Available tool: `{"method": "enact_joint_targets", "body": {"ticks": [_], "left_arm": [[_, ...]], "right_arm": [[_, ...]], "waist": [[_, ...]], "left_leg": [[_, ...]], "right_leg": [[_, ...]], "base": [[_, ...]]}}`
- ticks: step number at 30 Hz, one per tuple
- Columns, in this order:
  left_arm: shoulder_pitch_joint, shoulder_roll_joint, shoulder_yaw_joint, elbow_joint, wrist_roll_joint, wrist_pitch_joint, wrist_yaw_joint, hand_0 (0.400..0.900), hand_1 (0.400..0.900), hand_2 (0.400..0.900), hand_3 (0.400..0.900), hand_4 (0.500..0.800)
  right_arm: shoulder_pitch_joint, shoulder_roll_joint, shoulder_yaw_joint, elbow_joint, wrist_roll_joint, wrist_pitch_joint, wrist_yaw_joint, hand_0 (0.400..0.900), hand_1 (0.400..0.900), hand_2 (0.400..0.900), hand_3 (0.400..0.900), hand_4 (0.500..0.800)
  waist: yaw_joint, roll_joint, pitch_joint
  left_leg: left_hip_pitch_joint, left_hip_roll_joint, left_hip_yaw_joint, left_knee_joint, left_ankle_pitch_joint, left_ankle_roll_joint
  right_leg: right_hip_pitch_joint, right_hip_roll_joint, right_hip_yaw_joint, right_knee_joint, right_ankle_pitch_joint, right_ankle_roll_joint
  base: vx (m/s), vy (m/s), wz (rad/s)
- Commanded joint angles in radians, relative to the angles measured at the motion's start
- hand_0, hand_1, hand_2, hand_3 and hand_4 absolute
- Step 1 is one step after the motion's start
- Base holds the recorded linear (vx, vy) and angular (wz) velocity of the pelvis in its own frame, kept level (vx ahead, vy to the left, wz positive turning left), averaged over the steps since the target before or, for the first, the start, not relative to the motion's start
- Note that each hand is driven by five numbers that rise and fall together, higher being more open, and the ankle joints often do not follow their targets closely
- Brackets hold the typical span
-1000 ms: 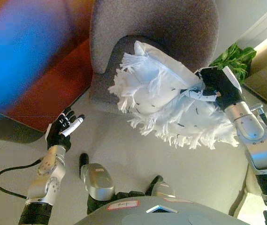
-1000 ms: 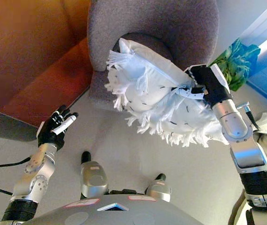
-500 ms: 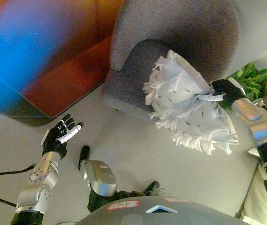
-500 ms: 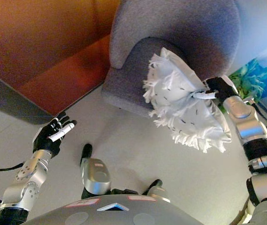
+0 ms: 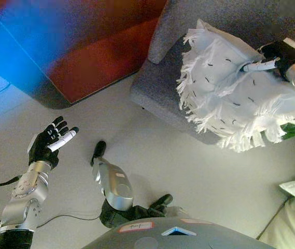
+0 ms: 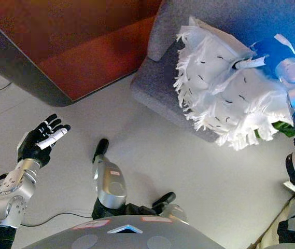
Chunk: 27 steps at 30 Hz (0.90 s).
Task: Pick up the pillow and put it on the sofa.
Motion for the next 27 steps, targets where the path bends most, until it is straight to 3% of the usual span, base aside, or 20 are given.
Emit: {"method": "enact_joint_targets", "body": {"ticks": [1,4,5,6,7,8,10,12,14,16,22,27], "left_arm": [[-0.017,0.054,-0.020,-0.125,-0.018,-0.048,-0.019,0.900,0.900,0.900,0.900,0.800],[-0.019,0.061,-0.026,-0.112,-0.021,-0.041,-0.024,0.900,0.900,0.900,0.900,0.800],[-0.020,0.059,-0.030,-0.104,-0.016,-0.042,-0.028,0.900,0.900,0.900,0.900,0.800],[-0.019,0.059,-0.031,-0.103,-0.017,-0.042,-0.026,0.900,0.900,0.900,0.900,0.800],[-0.017,0.065,-0.035,-0.101,-0.025,-0.042,-0.017,0.900,0.900,0.900,0.900,0.800],[-0.023,0.072,-0.041,-0.096,-0.032,-0.048,-0.015,0.900,0.900,0.900,0.900,0.800],[-0.073,0.092,-0.053,-0.093,-0.053,-0.067,-0.014,0.900,0.900,0.900,0.900,0.800],[-0.098,0.104,-0.057,-0.086,-0.070,-0.087,-0.013,0.900,0.900,0.900,0.900,0.800],[-0.112,0.097,-0.069,-0.096,-0.071,-0.104,0.012,0.900,0.900,0.900,0.900,0.800],[-0.117,0.105,-0.058,-0.104,-0.088,-0.089,0.020,0.900,0.900,0.900,0.900,0.800],[-0.102,0.107,-0.053,-0.137,-0.075,-0.079,0.022,0.900,0.900,0.900,0.900,0.800],[-0.118,0.131,-0.063,-0.125,-0.088,-0.080,0.024,0.900,0.900,0.900,0.900,0.800]], "right_arm": [[-0.179,-0.120,-0.007,-0.045,0.055,-0.088,-0.033,0.400,0.400,0.400,0.400,0.500],[-0.168,-0.115,-0.016,-0.018,-0.024,-0.021,-0.041,0.400,0.400,0.400,0.400,0.500],[-0.179,-0.118,-0.006,0.023,-0.092,0.020,-0.116,0.400,0.400,0.400,0.400,0.500],[-0.184,-0.116,-0.003,0.049,-0.117,0.047,-0.122,0.900,0.900,0.900,0.900,0.800],[-0.184,-0.107,-0.019,0.103,-0.143,0.201,-0.097,0.900,0.900,0.900,0.900,0.800],[-0.185,-0.101,-0.033,0.144,-0.171,0.260,-0.120,0.900,0.900,0.900,0.900,0.800],[-0.248,-0.078,-0.047,0.224,-0.100,0.302,-0.337,0.900,0.900,0.900,0.900,0.800],[-0.296,-0.071,-0.066,0.245,-0.144,0.342,-0.384,0.900,0.900,0.900,0.900,0.800],[-0.374,-0.083,-0.037,0.303,-0.101,0.335,-0.517,0.900,0.900,0.900,0.900,0.800],[-0.395,-0.094,-0.047,0.312,-0.070,0.350,-0.581,0.900,0.900,0.900,0.900,0.800],[-0.384,-0.123,-0.058,0.309,0.004,0.309,-0.679,0.900,0.900,0.900,0.900,0.800],[-0.357,-0.117,-0.082,0.285,-0.022,0.279,-0.701,0.900,0.900,0.900,0.900,0.800]], "waist": [[0.016,-0.013,-0.096],[0.009,-0.002,-0.105],[0.010,0.003,-0.106],[0.009,0.007,-0.106],[0.008,0.013,-0.105],[0.011,0.015,-0.103],[0.023,0.022,-0.068],[0.025,0.030,-0.045],[0.034,0.042,-0.019],[0.038,0.042,-0.011],[0.042,0.037,-0.011],[0.039,0.032,-0.014]], "left_leg": [[0.170,0.020,0.100,-0.044,-0.042,0.074],[0.187,0.019,0.104,-0.031,-0.052,0.075],[0.194,0.019,0.104,-0.030,-0.052,0.075],[0.199,0.018,0.103,-0.029,-0.054,0.076],[0.199,0.016,0.096,-0.023,-0.059,0.077],[0.189,0.018,0.089,-0.019,-0.061,0.076],[0.143,0.026,0.073,-0.013,-0.058,0.070],[0.116,0.032,0.070,-0.015,-0.050,0.066],[0.086,0.043,0.064,-0.017,-0.040,0.061],[0.070,0.053,0.057,-0.011,-0.037,0.057],[0.058,0.070,0.059,-0.011,-0.028,0.056],[0.053,0.080,0.062,-0.003,-0.026,0.055]], "right_leg": [[0.007,-0.026,0.027,0.012,0.002,0.020],[0.018,-0.033,0.029,0.014,0.001,0.020],[0.021,-0.034,0.032,0.014,0.001,0.020],[0.022,-0.034,0.036,0.014,0.002,0.020],[0.018,-0.035,0.046,0.013,0.005,0.020],[0.012,-0.036,0.052,0.012,0.005,0.020],[-0.015,-0.036,0.050,0.011,0.012,0.020],[-0.034,-0.035,0.052,0.008,0.015,0.020],[-0.053,-0.037,0.050,0.007,0.022,0.020],[-0.057,-0.039,0.047,0.006,0.026,0.020],[-0.054,-0.029,0.041,0.004,0.021,0.020],[-0.051,-0.025,0.045,0.004,0.019,0.020]], "base": [[0.12,0.033,-0.09],[0.12,0.004,-0.07],[0.10,-0.020,-0.04],[0.10,-0.045,-0.08],[0.05,-0.076,-0.09],[-0.10,-0.126,-0.05],[-0.24,-0.177,-0.04],[-0.25,-0.116,-0.01],[-0.19,-0.100,0.05],[-0.06,-0.115,0.03],[0.00,-0.061,-0.03],[0.00,-0.040,-0.03]]}}
